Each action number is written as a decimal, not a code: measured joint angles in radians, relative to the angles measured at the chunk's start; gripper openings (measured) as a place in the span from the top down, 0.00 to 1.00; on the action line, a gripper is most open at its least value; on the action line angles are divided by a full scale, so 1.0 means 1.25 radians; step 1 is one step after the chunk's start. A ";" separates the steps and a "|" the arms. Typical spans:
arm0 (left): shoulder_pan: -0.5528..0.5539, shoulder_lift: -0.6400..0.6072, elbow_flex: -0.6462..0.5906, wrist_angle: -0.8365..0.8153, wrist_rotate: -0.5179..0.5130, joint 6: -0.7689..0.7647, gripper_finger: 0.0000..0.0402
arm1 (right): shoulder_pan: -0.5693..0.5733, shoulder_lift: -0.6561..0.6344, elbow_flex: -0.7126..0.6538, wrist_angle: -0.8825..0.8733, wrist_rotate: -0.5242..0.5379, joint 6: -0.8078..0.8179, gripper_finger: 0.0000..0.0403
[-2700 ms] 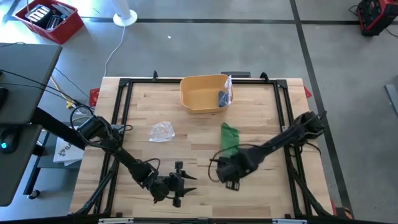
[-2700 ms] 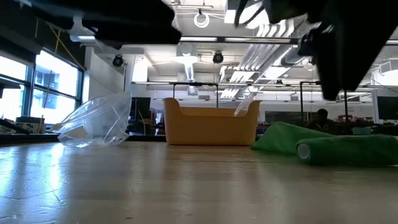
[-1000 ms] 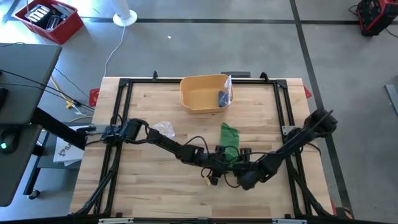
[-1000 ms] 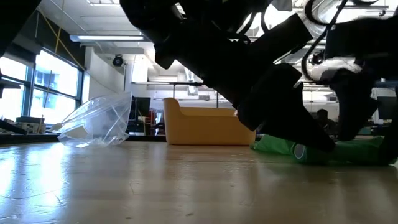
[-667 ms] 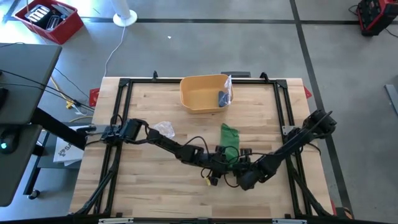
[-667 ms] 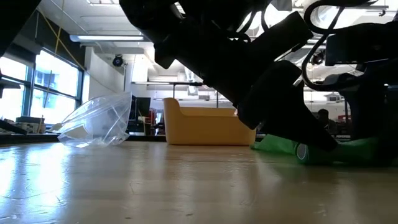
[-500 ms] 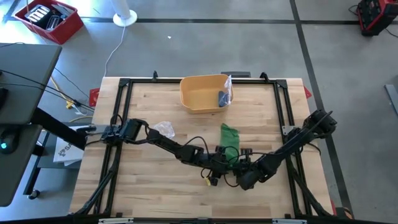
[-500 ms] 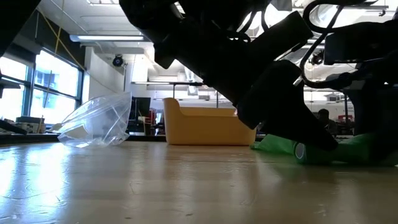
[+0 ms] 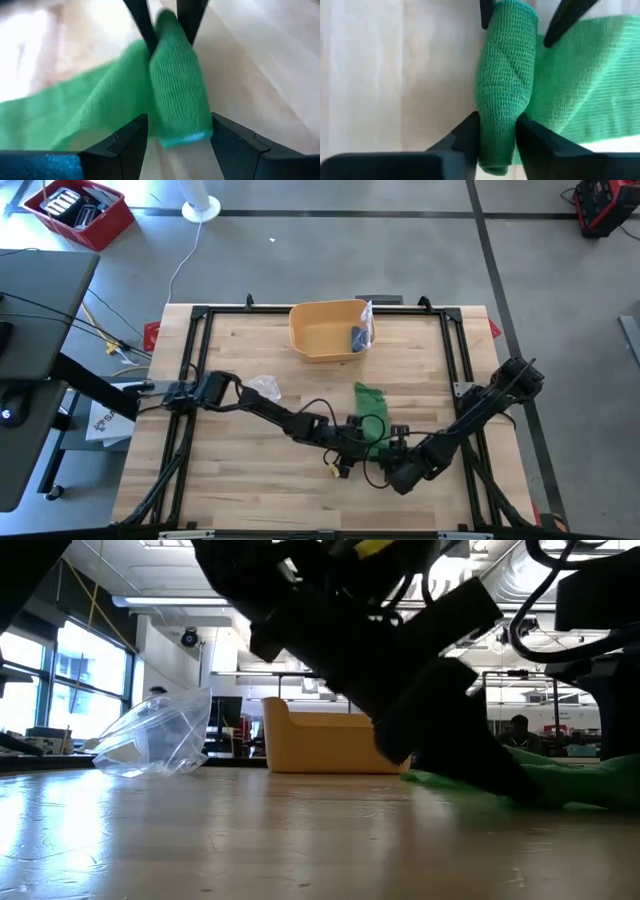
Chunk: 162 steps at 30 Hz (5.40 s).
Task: Roll bandage
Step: Roll the green bandage
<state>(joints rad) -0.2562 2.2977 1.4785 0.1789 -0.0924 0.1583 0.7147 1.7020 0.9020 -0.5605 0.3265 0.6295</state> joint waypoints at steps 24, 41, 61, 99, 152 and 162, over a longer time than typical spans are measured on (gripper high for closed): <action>-0.020 0.022 0.001 0.006 -0.004 -0.018 0.75 | -0.017 0.053 0.000 0.131 0.059 0.083 0.44; -0.047 -0.050 0.000 -0.228 -0.092 0.059 0.74 | -0.016 0.043 0.001 0.127 0.038 0.088 0.77; -0.187 -0.098 -0.013 -0.283 -0.139 -0.074 0.71 | 0.078 0.041 0.000 0.114 0.068 0.174 0.81; -0.232 -0.172 -0.092 0.251 -0.390 0.160 0.71 | 0.144 -0.143 0.000 0.262 0.318 -0.021 0.85; -0.220 -0.169 -0.091 0.273 -0.437 0.061 0.71 | 0.123 -0.181 0.000 0.231 0.325 0.014 0.85; -0.229 -0.166 -0.091 0.277 -0.489 0.048 0.71 | 0.125 -0.181 0.000 0.242 0.333 0.013 0.85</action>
<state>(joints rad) -0.5426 2.0903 1.3651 0.5250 -0.7032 0.2185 0.8708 1.4757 0.9020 -0.2577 0.7431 0.6460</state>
